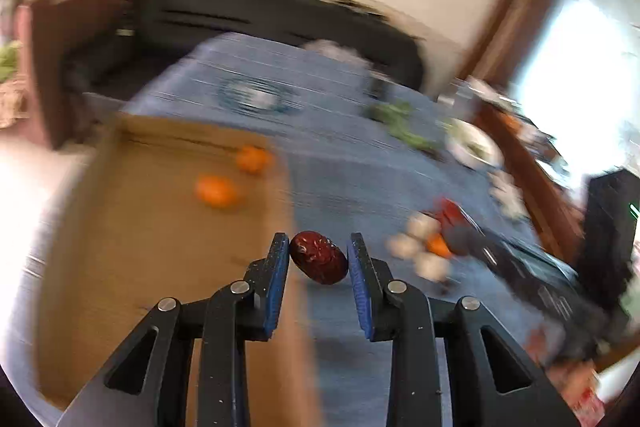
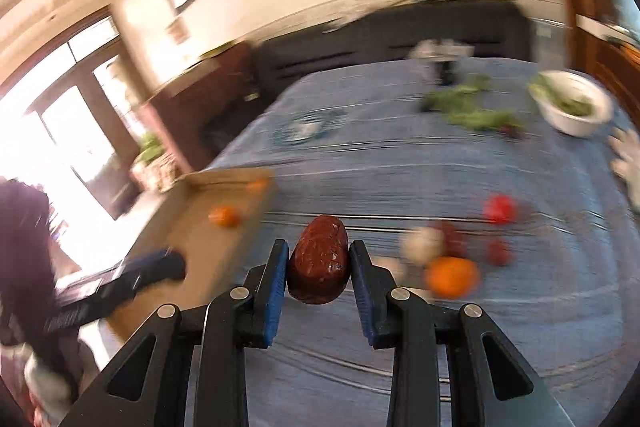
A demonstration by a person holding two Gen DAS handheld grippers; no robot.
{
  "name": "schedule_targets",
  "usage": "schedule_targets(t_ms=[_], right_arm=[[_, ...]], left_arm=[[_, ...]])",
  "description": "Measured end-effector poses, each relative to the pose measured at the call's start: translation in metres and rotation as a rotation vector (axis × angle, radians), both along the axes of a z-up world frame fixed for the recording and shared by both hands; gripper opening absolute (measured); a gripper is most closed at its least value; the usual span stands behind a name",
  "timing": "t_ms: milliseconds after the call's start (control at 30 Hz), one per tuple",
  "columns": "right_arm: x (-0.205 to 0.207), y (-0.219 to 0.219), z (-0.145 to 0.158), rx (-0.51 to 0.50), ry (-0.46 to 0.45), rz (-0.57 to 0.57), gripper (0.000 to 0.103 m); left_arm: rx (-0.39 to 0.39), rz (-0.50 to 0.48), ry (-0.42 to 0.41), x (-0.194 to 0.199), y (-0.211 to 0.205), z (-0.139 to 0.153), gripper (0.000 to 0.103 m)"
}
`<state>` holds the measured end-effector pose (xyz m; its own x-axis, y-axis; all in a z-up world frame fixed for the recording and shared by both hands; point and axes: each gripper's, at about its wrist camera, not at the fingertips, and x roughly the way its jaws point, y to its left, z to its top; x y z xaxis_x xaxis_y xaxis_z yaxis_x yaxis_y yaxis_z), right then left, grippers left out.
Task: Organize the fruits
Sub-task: 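Carry both dates into the cardboard box, release, and return over the table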
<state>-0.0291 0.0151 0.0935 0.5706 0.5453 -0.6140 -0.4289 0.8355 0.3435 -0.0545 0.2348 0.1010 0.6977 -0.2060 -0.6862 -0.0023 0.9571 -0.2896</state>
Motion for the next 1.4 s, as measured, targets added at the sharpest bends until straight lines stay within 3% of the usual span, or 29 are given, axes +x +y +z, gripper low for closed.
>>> schedule_targets(t_ms=[100, 300, 600, 667, 767, 900, 1000, 1067, 1233, 1400], right_arm=[[0.01, 0.064, -0.007, -0.042, 0.033, 0.111, 0.035], [0.027, 0.149, -0.042, -0.182, 0.075, 0.203, 0.035], [0.045, 0.188, -0.067, -0.234, 0.089, 0.211, 0.035], [0.047, 0.189, -0.072, -0.226, 0.099, 0.204, 0.035], [0.05, 0.186, -0.072, -0.195, 0.132, 0.206, 0.037], [0.039, 0.167, -0.056, -0.132, 0.121, 0.201, 0.039], [0.025, 0.138, -0.036, -0.1, 0.069, 0.189, 0.041], [0.016, 0.112, -0.024, -0.084, 0.033, 0.163, 0.048], [-0.001, 0.026, -0.008, -0.071, -0.015, 0.044, 0.059], [0.007, -0.077, -0.018, -0.093, 0.021, -0.167, 0.061]], left_arm=[[0.056, 0.106, 0.06, 0.031, 0.043, -0.004, 0.029], [-0.038, 0.197, 0.223, 0.081, 0.105, -0.049, 0.029], [-0.067, 0.233, 0.277, 0.103, 0.119, -0.075, 0.03], [-0.088, 0.254, 0.273, 0.099, 0.12, -0.074, 0.045], [-0.112, 0.273, 0.246, 0.089, 0.124, -0.065, 0.049], [-0.089, 0.291, 0.185, 0.068, 0.117, -0.038, 0.049], [-0.088, 0.296, 0.113, 0.044, 0.102, -0.01, 0.058], [-0.088, 0.276, 0.059, 0.029, 0.088, 0.007, 0.064], [-0.092, 0.146, -0.039, -0.002, 0.027, 0.035, 0.072], [-0.088, 0.002, -0.021, -0.004, -0.041, 0.022, 0.073]])
